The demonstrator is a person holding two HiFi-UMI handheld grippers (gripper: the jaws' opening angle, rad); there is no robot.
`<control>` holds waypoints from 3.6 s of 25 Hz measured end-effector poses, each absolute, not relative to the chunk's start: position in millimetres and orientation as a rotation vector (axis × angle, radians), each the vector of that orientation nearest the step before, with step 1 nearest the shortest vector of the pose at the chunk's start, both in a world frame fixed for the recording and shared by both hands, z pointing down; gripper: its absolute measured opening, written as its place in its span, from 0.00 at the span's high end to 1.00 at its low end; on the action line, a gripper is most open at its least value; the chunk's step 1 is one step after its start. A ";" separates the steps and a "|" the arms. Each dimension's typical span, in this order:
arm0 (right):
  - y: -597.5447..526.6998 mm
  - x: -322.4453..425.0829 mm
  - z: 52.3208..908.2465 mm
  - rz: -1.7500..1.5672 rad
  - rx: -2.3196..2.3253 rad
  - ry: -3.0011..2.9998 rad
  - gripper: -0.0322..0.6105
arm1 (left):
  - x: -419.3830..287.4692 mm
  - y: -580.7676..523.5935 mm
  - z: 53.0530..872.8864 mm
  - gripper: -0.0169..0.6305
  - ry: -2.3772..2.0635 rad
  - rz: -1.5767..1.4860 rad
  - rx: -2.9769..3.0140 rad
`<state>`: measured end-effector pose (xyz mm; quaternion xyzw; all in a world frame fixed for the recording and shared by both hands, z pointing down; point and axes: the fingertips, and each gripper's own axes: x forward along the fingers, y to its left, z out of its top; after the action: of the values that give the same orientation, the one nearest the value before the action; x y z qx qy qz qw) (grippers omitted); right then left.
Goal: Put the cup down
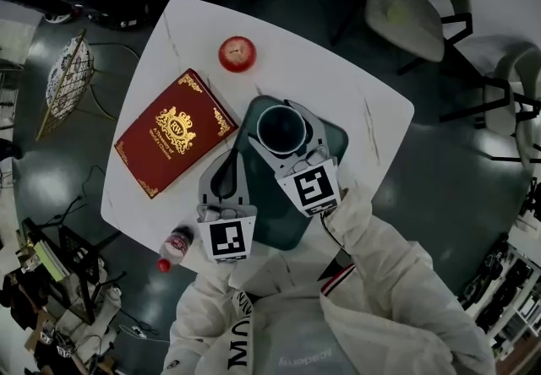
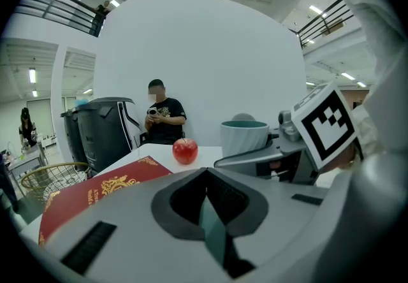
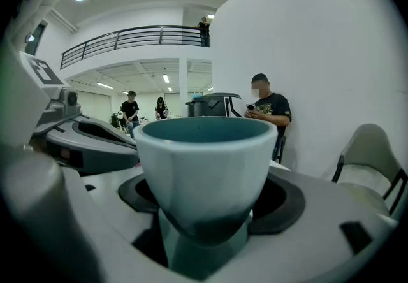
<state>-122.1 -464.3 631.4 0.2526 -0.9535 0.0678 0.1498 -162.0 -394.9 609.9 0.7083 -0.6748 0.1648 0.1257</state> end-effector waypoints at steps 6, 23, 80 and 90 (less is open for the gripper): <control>-469.5 -133.6 638.4 0.180 0.693 -2.750 0.36 | -162.5 -397.3 613.9 0.96 -1.969 0.490 2.058; -478.9 -151.1 651.7 0.151 0.652 -2.763 0.37 | -165.4 -405.3 620.5 0.96 -1.977 0.480 2.047; -421.7 -78.6 629.8 0.255 0.762 -2.542 0.20 | -140.3 -310.7 550.1 0.96 -1.952 0.465 2.199; -340.0 -38.3 580.7 0.256 0.885 -2.552 0.21 | -124.9 -241.0 514.4 0.96 -1.927 0.480 2.289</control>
<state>-38.3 -340.0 580.7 0.3189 -0.9191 0.0923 0.2125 -124.9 -241.0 514.4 0.7542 -0.6348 0.1583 0.0557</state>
